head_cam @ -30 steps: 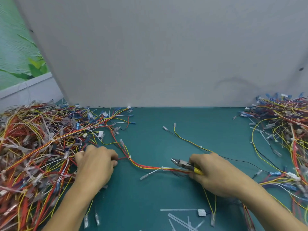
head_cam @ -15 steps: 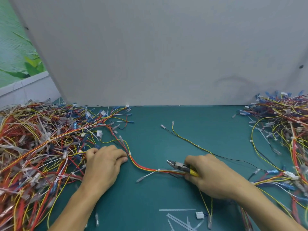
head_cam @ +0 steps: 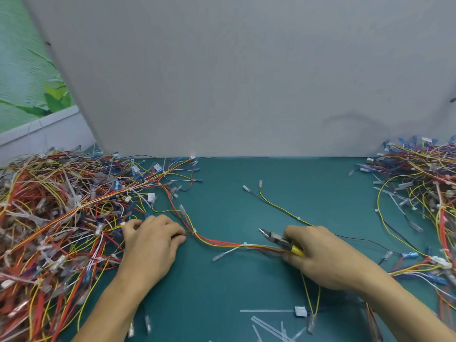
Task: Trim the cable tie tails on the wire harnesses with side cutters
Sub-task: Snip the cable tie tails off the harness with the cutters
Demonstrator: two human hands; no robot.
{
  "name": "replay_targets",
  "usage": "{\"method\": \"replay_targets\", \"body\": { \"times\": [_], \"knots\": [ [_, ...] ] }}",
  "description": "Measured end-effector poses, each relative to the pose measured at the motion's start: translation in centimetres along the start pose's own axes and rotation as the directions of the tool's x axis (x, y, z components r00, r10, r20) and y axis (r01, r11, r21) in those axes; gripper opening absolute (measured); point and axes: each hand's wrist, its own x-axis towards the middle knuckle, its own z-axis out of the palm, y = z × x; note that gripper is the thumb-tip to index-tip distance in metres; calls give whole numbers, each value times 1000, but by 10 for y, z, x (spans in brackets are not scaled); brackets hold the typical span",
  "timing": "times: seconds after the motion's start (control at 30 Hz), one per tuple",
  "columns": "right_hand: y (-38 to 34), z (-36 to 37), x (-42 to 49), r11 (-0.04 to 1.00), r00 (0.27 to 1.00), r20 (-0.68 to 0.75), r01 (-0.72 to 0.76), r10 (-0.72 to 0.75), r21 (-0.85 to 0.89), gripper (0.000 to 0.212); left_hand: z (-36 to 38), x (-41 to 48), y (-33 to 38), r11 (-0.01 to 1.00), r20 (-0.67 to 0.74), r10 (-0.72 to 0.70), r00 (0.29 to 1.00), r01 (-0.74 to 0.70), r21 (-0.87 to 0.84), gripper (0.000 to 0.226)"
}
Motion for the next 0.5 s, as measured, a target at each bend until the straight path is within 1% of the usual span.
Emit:
{"method": "replay_targets", "body": {
  "times": [0.03, 0.13, 0.2, 0.23, 0.3, 0.37, 0.43, 0.5],
  "knots": [
    [1, 0, 0, 1000, 1000, -2, -2, 2, -1, 21, -1, 0, -2, 1000, -12, 2, 1000, -2, -21, 15],
    [1, 2, 1, 1000, 1000, -5, -1, 1, 1, 20, -11, 3, -11, 992, -27, -42, 999, 38, -122, 50],
    [1, 3, 2, 1000, 1000, -7, 0, 0, 1, 19, -22, 7, -23, 980, 20, -88, 996, 90, -175, 66],
    [1, 3, 2, 1000, 1000, -7, 0, 0, -1, 19, -27, 8, -31, 971, 58, -115, 992, 125, -203, 69],
    [2, 3, 2, 1000, 1000, -6, -2, 2, 0, 18, -36, 7, -44, 956, 143, -161, 977, 190, -223, 65],
    [2, 4, 2, 1000, 1000, -6, -1, 1, 1, 18, -39, 5, -48, 961, 189, -150, 970, 188, -201, 51],
    [2, 5, 2, 1000, 1000, -8, 2, -2, -9, 20, -40, 4, -46, 970, 185, -133, 974, 166, -176, 44],
    [1, 6, 2, 1000, 1000, -7, 4, -4, -27, 21, -38, 5, -44, 972, 149, -122, 981, 148, -181, 41]
  ]
}}
